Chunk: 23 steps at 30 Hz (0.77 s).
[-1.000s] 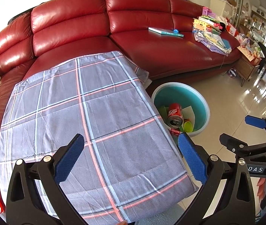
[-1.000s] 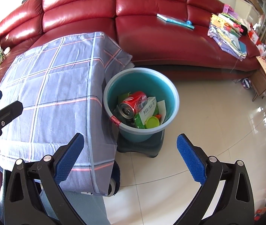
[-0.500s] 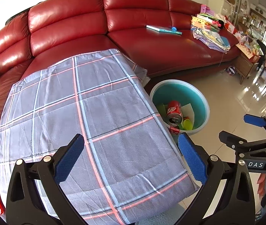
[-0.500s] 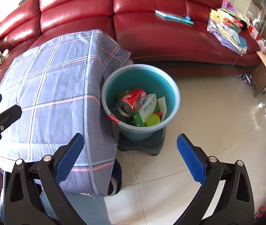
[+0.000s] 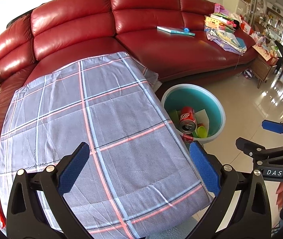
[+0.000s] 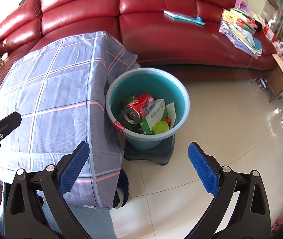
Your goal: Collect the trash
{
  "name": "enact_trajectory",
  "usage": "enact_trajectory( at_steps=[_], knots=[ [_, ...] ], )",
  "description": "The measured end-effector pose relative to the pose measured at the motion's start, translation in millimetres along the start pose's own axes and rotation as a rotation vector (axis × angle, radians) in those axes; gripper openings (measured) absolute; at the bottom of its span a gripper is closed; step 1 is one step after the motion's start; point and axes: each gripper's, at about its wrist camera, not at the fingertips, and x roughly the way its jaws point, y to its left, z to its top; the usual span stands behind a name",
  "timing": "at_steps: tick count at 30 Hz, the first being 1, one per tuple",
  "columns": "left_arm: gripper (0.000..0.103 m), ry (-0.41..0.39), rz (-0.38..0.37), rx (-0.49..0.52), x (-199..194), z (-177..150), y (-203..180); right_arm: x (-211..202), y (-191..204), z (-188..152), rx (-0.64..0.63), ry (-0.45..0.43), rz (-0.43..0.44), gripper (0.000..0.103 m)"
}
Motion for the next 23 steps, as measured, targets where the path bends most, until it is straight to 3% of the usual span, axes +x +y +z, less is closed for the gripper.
enact_trajectory(
  at_steps=[23],
  knots=[
    [0.096, 0.044, 0.027, -0.016, 9.9, -1.5, 2.0, 2.0, -3.7, 3.0, -0.001, -0.003, -0.017, 0.099]
  ],
)
